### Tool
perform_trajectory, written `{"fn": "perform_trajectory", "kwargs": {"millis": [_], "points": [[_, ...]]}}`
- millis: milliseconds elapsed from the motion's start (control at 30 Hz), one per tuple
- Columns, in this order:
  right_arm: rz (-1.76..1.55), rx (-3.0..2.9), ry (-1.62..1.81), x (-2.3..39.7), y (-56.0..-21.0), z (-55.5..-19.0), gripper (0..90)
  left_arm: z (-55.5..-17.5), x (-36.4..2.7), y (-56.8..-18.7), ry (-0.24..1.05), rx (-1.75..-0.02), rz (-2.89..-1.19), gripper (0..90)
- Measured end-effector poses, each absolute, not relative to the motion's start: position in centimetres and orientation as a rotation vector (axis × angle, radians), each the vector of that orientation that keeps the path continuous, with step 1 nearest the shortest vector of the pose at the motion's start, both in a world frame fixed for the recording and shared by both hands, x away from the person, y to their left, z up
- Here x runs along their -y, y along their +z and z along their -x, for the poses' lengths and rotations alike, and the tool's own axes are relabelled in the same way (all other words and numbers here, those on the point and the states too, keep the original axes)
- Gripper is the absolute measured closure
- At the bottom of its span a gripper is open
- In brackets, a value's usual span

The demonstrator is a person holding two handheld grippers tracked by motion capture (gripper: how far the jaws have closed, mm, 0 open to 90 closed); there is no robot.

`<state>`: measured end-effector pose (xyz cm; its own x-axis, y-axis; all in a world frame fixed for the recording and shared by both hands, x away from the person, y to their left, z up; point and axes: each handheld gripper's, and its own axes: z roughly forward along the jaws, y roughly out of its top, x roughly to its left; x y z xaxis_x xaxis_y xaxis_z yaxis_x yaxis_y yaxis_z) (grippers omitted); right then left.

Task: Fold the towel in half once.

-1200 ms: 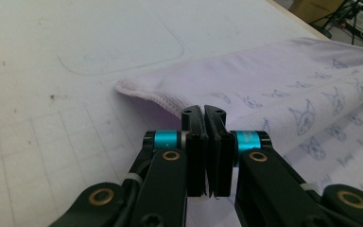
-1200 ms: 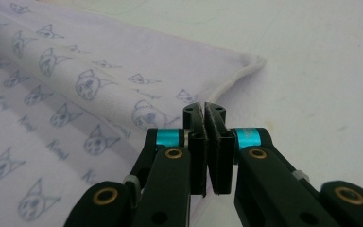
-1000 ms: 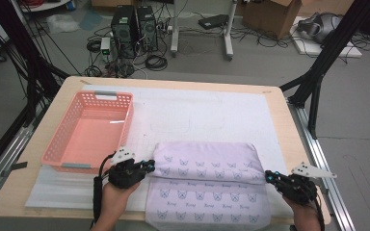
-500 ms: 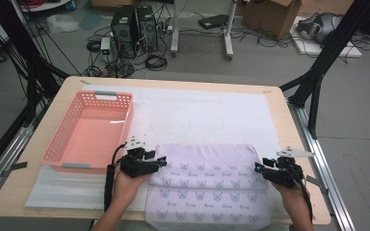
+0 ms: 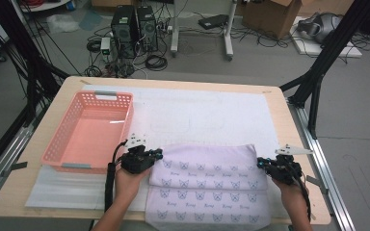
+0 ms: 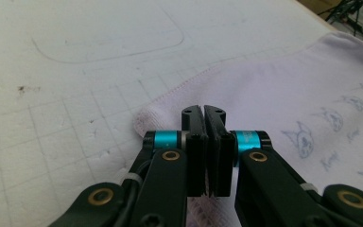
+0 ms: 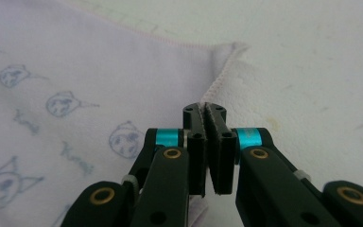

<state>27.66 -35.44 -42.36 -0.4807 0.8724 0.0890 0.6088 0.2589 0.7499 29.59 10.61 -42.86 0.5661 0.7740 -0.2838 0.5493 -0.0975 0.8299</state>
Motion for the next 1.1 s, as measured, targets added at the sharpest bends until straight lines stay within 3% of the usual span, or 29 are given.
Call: {"fn": "perform_trajectory", "kwargs": {"millis": [367, 600, 667, 733, 800, 1000, 1100], "points": [[-1.267, -2.161, 1.179, 35.7, -39.3, -22.3, 87.1, -25.2, -12.2, -40.5, 0.216, -1.006, -1.723, 86.7], [-1.33, -2.26, 1.086, 35.8, -41.1, -19.6, 87.0, -22.3, -12.4, -42.9, 0.153, -1.011, -1.838, 85.2], [-1.346, -2.297, 1.034, 35.7, -42.3, -19.6, 86.2, -22.3, -12.5, -43.9, 0.153, -1.036, -1.853, 80.1], [-1.377, -2.304, 1.006, 35.6, -43.1, -19.7, 75.5, -22.6, -12.7, -44.3, 0.141, -1.054, -1.839, 62.9], [-1.399, -2.282, 1.009, 35.7, -43.2, -19.9, 67.7, -22.9, -12.7, -44.3, 0.166, -1.052, -1.834, 52.6], [-1.426, -2.186, 1.027, 35.8, -42.8, -21.4, 49.6, -24.7, -12.1, -44.8, 0.238, -1.102, -1.843, 41.4], [-1.432, -2.186, 1.015, 35.8, -43.2, -22.4, 46.1, -25.4, -11.5, -45.3, 0.23, -1.112, -1.866, 39.4]]}}
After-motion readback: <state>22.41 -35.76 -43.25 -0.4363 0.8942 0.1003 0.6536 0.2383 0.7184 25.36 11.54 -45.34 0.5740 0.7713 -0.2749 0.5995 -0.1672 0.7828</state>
